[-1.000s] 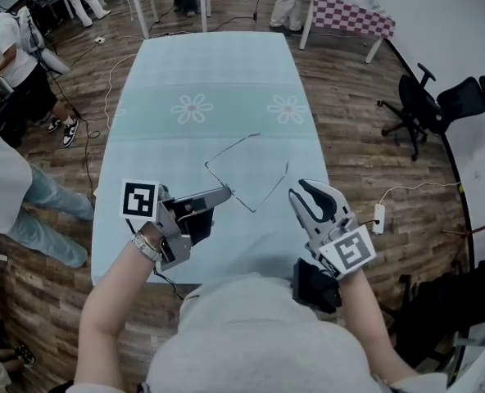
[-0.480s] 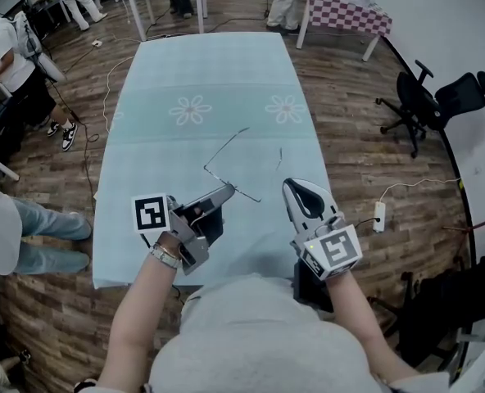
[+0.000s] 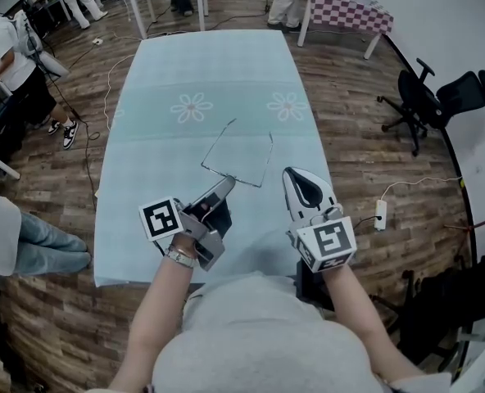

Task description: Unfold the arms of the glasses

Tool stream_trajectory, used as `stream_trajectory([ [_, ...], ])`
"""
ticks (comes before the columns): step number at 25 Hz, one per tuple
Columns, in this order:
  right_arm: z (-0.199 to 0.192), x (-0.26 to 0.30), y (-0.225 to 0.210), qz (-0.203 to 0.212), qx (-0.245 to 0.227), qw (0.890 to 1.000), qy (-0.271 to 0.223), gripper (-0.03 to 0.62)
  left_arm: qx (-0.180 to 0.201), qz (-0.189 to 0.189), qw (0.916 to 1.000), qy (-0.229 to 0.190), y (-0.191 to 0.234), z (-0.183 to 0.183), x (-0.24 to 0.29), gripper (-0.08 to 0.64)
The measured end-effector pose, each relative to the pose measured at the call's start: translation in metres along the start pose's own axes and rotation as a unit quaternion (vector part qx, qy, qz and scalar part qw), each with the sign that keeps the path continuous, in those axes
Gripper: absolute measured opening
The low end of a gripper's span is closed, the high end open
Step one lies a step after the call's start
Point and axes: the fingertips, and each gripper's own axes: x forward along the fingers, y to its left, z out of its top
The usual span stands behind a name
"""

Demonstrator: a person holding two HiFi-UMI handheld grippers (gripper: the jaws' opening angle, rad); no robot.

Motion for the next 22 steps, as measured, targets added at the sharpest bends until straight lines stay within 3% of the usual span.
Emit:
stream_trajectory([
  [11, -0.004, 0.02, 0.004, -0.018, 0.037, 0.999, 0.005, 0.008, 0.01, 0.02, 0.9957, -0.089, 0.011, 0.019, 0.003, 0.009],
  [22, -0.011, 0.019, 0.015, -0.037, 0.021, 0.999, -0.007, 0.008, 0.031, 0.022, 0.986, -0.162, 0.009, 0.023, 0.007, 0.009],
])
